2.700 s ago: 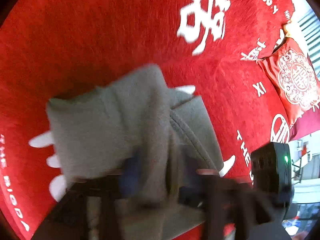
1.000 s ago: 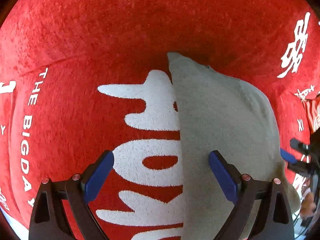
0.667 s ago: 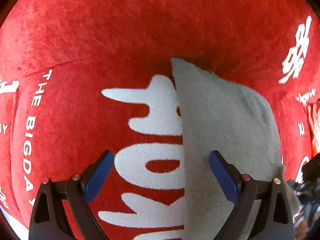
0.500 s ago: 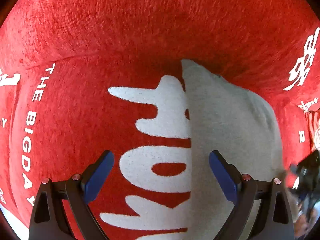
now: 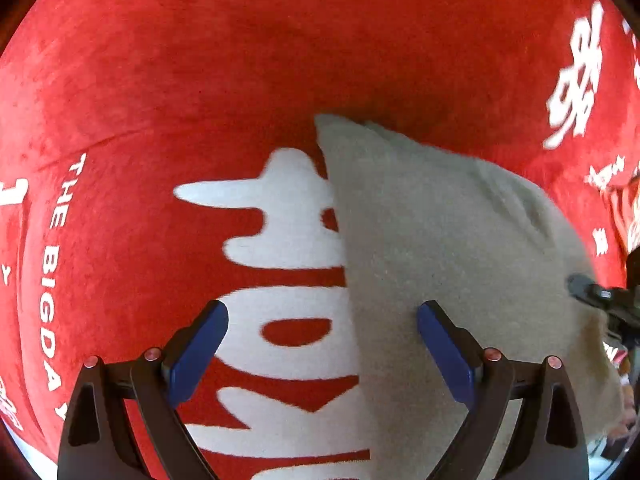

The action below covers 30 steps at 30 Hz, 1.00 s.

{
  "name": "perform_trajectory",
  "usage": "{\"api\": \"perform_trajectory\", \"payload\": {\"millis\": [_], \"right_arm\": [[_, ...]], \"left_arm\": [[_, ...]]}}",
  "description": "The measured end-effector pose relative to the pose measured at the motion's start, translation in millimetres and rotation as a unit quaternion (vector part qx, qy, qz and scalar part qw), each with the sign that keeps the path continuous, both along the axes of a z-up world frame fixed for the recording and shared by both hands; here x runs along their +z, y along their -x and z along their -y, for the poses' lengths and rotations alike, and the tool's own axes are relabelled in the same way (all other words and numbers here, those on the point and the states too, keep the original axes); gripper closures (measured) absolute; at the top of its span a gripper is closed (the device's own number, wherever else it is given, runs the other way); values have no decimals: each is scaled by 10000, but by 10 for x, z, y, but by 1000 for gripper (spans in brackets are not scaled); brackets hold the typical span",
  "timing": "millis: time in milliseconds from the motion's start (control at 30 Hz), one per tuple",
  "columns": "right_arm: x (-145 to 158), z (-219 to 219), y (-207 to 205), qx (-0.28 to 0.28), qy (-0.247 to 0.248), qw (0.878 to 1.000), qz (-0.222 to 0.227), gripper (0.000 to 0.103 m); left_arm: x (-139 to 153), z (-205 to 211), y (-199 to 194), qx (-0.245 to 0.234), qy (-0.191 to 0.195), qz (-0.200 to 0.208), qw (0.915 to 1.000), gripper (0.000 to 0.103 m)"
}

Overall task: Fold small clothes
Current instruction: 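Pinch and straighten the folded edge with the right tool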

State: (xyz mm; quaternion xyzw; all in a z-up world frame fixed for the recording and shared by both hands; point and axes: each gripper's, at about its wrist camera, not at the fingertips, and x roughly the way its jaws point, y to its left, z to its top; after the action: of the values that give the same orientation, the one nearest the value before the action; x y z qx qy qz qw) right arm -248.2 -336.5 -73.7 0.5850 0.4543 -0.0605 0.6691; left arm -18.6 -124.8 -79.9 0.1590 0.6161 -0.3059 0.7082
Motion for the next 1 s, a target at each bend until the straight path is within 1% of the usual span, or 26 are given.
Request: {"api": "perform_trajectory", "payload": {"millis": [33,67,100,133,200,233,267,300,333,367,400,433,467,500,533,567,600,633,667,733,767,800,833,900,933,1000], "right_arm": [[-108,0,12,60,58,9995,-306,86],[-157,7,49,16,64,9992,-402,82],[-104,-6,49,-98,58,9991,-398,81],[-60,-5,76,-139,125,9986,-488,80],[67,-16,160,-46,332,9972,-668,79],[159,-48,171,62,449,9964,-713,75],[221,-63,177,139,537,9957,-739,74],[335,-100,208,258,644,9952,-692,74],[431,-132,253,352,662,9956,-565,70],[525,-198,283,437,629,9962,-422,62],[613,-272,292,529,590,9965,-281,43],[670,-362,299,678,537,9962,-143,36],[677,-465,285,897,526,9945,-152,36],[645,-531,259,1045,580,9925,-260,36],[552,-614,242,1303,698,9874,-565,46],[459,-671,212,1481,738,9829,-808,66],[348,-719,195,1585,629,9804,-986,96],[328,-746,188,1547,560,9816,-969,97],[405,-749,200,1545,641,9827,-794,97],[529,-736,270,1542,854,9818,-710,98],[524,-741,294,1498,793,9827,-749,98],[428,-741,360,1472,702,9821,-946,98],[353,-730,413,1511,700,9799,-1100,98],[192,-794,451,1648,709,9750,-1311,98],[153,-805,462,1620,687,9758,-1297,98],[196,-794,448,1605,638,9767,-1276,98]], "left_arm": [[-39,52,34,-66,-32,5,10000,7],[-65,74,39,-74,-59,8,10000,6],[-77,82,34,-63,-89,2,9999,6],[-70,74,26,-48,-92,-30,9999,6],[-54,67,19,-106,-140,-67,9998,6],[-29,41,5,-154,-193,-41,9997,6],[-3,25,7,-181,-224,-19,9996,6],[38,7,22,-207,-253,3,9995,6],[87,-23,27,-223,-261,5,9994,6],[119,-33,50,-237,-253,-16,9994,6],[149,-51,108,-268,-246,-56,9993,6],[159,-70,163,-314,-251,-104,9991,6],[149,-77,213,-356,-281,-133,9989,6],[131,-89,270,-389,-324,-154,9986,6],[95,-87,342,-401,-387,-193,9983,6],[73,-74,380,-380,-407,-229,9982,6],[56,-70,423,-327,-420,-274,9982,6],[50,-83,463,-294,-434,-293,9982,6],[55,-77,489,-265,-449,-308,9982,6],[77,-95,578,-284,-434,-259,9983,6],[65,-92,617,-337,-469,-229,9981,6],[37,-88,653,-393,-521,-218,9976,6],[-19,-71,743,-473,-625,-194,9967,6],[-143,-92,796,-502,-773,-240,9955,6],[-184,-89,807,-466,-818,-294,9951,6],[-225,-110,824,-305,-834,-383,9953,6]]}}
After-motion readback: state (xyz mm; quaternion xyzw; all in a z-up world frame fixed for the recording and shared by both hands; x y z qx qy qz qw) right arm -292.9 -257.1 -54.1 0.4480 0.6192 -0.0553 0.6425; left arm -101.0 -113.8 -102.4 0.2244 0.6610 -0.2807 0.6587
